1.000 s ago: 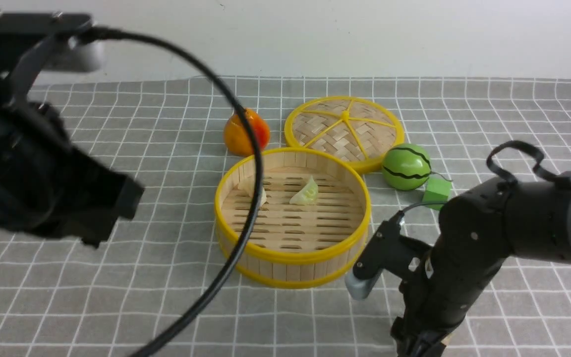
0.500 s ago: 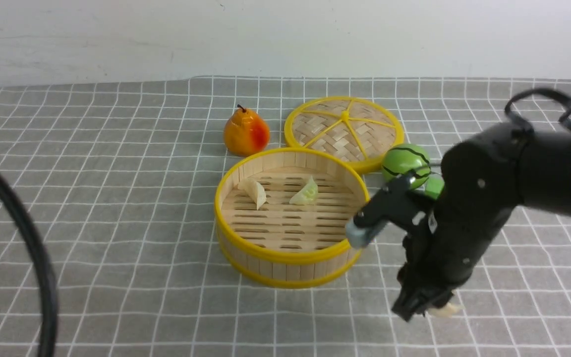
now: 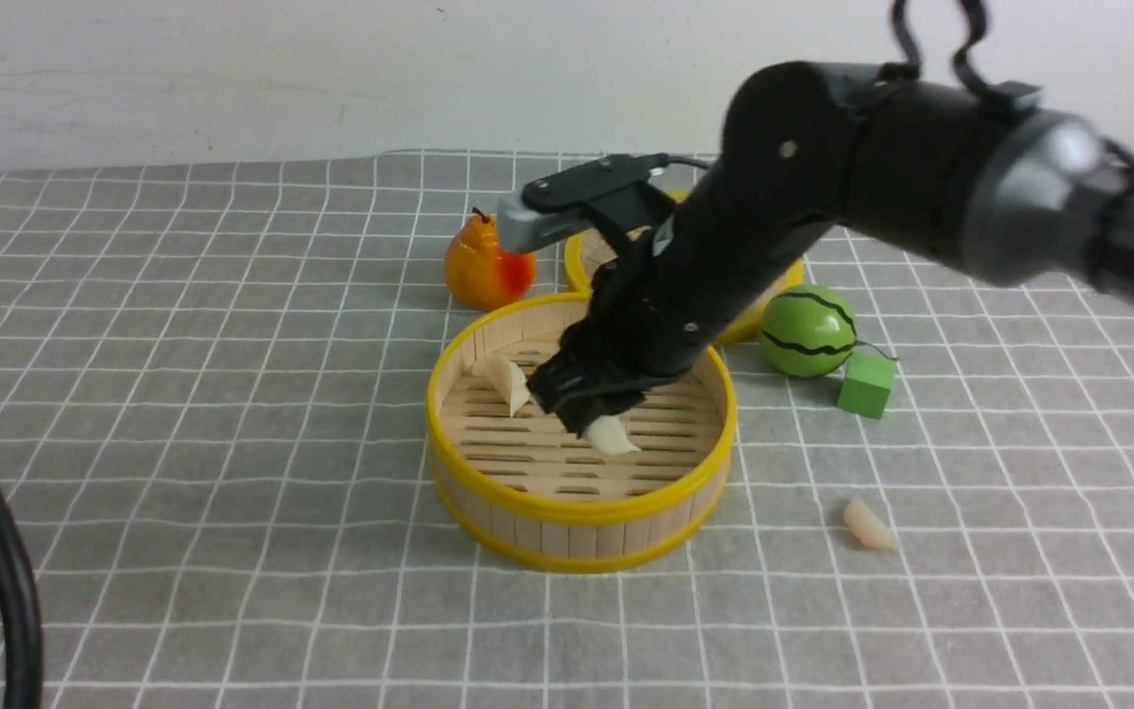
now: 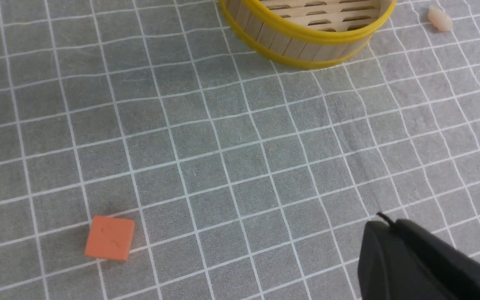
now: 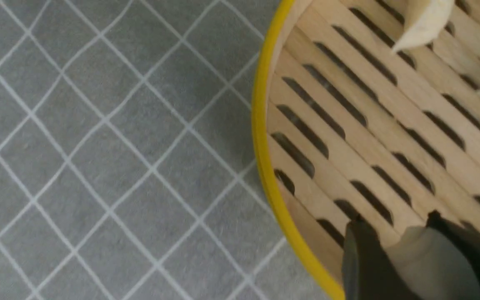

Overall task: Put the dumplings into the steamer on the table with the grey tablecloth.
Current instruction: 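Place the dumpling in the bamboo steamer basket with the right gripper, then reach for and grasp a dumpling lying on the table beside the steamer, then place the dumpling in the bamboo steamer basket with the right gripper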

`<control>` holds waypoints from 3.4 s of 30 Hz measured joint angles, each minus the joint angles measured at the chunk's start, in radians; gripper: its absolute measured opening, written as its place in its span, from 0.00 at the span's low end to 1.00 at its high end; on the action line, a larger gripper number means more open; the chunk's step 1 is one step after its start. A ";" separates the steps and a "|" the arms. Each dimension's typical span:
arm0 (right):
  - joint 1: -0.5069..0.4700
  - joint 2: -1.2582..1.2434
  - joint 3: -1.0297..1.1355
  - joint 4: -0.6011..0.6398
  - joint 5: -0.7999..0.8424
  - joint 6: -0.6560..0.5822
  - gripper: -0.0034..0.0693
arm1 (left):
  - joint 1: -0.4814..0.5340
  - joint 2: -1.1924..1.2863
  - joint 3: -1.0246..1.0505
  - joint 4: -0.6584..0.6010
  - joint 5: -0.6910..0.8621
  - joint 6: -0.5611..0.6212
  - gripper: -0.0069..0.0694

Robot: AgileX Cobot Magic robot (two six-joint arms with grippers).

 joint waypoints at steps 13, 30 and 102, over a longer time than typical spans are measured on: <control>0.023 0.309 -0.310 -0.137 0.030 0.180 0.32 | 0.000 0.000 0.000 0.007 0.025 0.000 0.07; 0.015 0.138 -0.380 -0.388 0.328 0.204 0.84 | 0.000 0.000 0.000 0.051 -0.061 0.000 0.08; -0.011 0.239 -0.184 -0.302 0.065 0.280 0.57 | 0.000 -0.084 0.153 0.027 -0.071 0.052 0.13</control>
